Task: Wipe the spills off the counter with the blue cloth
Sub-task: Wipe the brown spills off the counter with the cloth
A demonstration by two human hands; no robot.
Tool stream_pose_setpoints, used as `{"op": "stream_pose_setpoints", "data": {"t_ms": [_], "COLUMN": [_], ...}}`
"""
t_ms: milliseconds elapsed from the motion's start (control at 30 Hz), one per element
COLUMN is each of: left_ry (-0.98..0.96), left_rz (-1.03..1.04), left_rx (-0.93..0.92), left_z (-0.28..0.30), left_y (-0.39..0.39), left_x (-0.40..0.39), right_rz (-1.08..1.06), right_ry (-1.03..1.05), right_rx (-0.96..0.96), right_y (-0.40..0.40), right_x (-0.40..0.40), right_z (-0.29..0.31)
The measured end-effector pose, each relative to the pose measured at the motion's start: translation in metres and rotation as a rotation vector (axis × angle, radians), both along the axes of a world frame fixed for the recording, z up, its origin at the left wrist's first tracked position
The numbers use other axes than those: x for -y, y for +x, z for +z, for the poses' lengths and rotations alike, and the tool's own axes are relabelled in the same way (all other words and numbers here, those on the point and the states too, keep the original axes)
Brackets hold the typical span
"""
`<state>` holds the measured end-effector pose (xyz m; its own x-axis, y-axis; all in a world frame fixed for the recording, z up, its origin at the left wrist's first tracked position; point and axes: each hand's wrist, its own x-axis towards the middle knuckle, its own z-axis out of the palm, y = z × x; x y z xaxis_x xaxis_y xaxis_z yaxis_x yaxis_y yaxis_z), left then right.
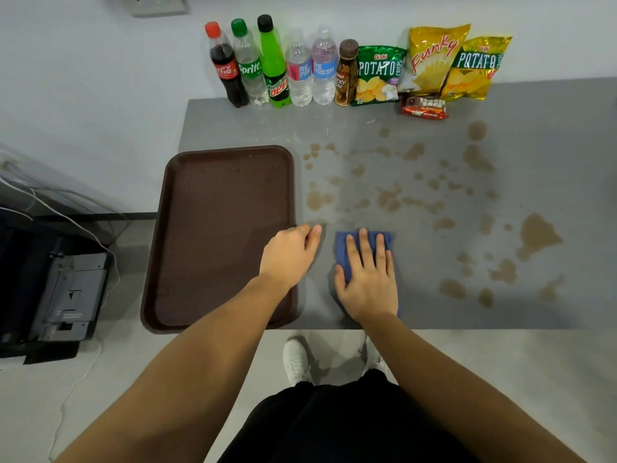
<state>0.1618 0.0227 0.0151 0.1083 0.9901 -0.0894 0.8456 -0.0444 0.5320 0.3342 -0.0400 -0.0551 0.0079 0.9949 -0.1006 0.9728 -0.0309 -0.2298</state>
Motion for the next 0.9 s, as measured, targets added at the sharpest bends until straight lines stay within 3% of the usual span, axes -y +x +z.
{"op": "stream_pose_setpoints", "data": {"t_ms": [267, 467, 600, 733, 900], "left_ry": [-0.036, -0.073, -0.06, -0.001, 0.048], "left_rz": [-0.049, -0.079, -0.097, -0.11, -0.103], "left_rx": [-0.069, -0.128, -0.119, -0.128, -0.138], "left_z": [0.0, -0.009, -0.015, -0.022, -0.028], "left_y": [0.018, 0.037, 0.047, 0.059, 0.072], "left_x": [0.003, 0.006, 0.009, 0.013, 0.018], "right_rz": [-0.083, -0.189, -0.221, -0.143, 0.026], "right_ry": [-0.014, -0.038, -0.045, -0.025, -0.034], "right_rx": [-0.04, -0.028, 0.015, 0.007, -0.024], "right_y": [0.056, 0.094, 0.073, 0.039, 0.055], "right_x": [-0.046, -0.016, 0.015, 0.02, -0.013], "right_z": [0.003, 0.002, 0.001, -0.001, -0.003]}}
